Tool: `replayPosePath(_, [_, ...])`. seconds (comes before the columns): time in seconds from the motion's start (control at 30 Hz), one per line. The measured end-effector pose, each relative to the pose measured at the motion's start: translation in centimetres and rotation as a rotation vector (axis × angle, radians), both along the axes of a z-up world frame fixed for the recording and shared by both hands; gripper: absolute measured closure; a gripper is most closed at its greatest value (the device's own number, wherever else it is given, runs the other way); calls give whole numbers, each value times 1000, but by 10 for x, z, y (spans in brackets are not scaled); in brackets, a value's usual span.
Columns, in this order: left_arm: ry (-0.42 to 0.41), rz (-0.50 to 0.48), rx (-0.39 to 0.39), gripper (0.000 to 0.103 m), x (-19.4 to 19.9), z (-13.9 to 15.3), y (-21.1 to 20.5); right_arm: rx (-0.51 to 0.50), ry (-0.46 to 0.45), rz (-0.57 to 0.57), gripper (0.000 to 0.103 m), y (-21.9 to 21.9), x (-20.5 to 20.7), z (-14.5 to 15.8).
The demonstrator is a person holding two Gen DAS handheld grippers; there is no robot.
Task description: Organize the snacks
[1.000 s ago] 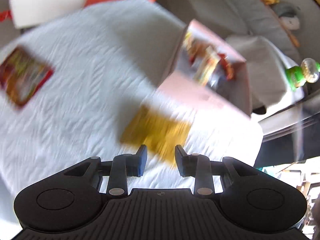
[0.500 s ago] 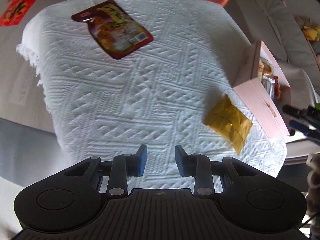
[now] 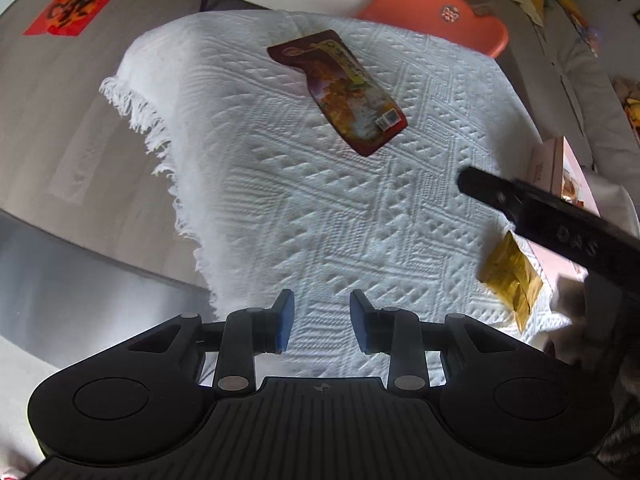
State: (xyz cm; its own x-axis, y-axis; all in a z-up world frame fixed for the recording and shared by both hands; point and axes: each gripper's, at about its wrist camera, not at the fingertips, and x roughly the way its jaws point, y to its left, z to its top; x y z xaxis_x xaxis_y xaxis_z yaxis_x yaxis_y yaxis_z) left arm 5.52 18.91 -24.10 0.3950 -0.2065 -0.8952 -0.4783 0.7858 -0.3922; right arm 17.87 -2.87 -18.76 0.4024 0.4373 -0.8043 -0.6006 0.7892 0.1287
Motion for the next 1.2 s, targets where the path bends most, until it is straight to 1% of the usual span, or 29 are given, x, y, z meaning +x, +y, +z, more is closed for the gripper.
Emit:
replayPosePath(0.07, [-2, -2, 8, 68, -10, 5, 14, 18, -8, 116, 25, 35, 7, -3])
replayPosePath(0.13, [-2, 4, 31, 68, -22, 11, 30, -17, -35, 229, 25, 75, 15, -9])
replayPosePath(0.2, [6, 18, 40, 68, -32, 13, 46, -58, -67, 293, 25, 112, 22, -16])
replayPosePath(0.23, [11, 29, 40, 68, -38, 14, 55, -69, -67, 307, 25, 126, 27, -20])
replayPosePath(0.3, [16, 47, 39, 68, -48, 14, 69, -85, -38, 319, 25, 150, 40, -29])
replayPosePath(0.37, [19, 58, 40, 68, -57, 13, 83, -109, 28, 320, 23, 170, 56, -41])
replayPosePath(0.4, [21, 64, 41, 68, -61, 13, 88, -121, 66, 316, 17, 176, 64, -49])
replayPosePath(0.43, [24, 71, 42, 68, -65, 11, 95, -147, 85, 296, 6, 183, 73, -60])
replayPosePath(0.5, [32, 88, 41, 68, -73, 8, 104, -178, 44, 293, 0, 189, 76, -67])
replayPosePath(0.53, [36, 98, 38, 68, -77, 6, 109, -187, 31, 295, 0, 191, 75, -69])
replayPosePath(0.6, [44, 111, 29, 68, -83, 4, 115, -190, 33, 269, 0, 190, 72, -69])
replayPosePath(0.63, [47, 112, 26, 68, -84, 3, 117, -196, 46, 238, 2, 188, 70, -68])
replayPosePath(0.67, [50, 109, 22, 69, -83, 3, 118, -194, 53, 208, 7, 184, 65, -65])
replayPosePath(0.7, [47, 100, 19, 69, -82, 4, 118, -192, 49, 191, 19, 179, 58, -61])
replayPosePath(0.73, [41, 85, 17, 69, -80, 5, 117, -201, 56, 177, 23, 174, 50, -58])
replayPosePath(0.83, [16, 24, 16, 69, -66, 10, 106, -208, 53, 112, 29, 143, 22, -44])
replayPosePath(0.93, [-9, -49, 10, 69, -46, 10, 88, -194, 38, 54, 30, 99, -13, -25])
replayPosePath(1.03, [-27, -140, -17, 69, -21, 9, 60, -158, 88, -17, 30, 45, -43, -11])
replayPosePath(1.13, [-51, -258, -54, 69, 6, 10, 22, -206, 75, -135, 30, -14, -69, -2])
replayPosePath(1.2, [-73, -350, -50, 69, 26, 13, -9, -262, 61, -268, 30, -58, -71, -5])
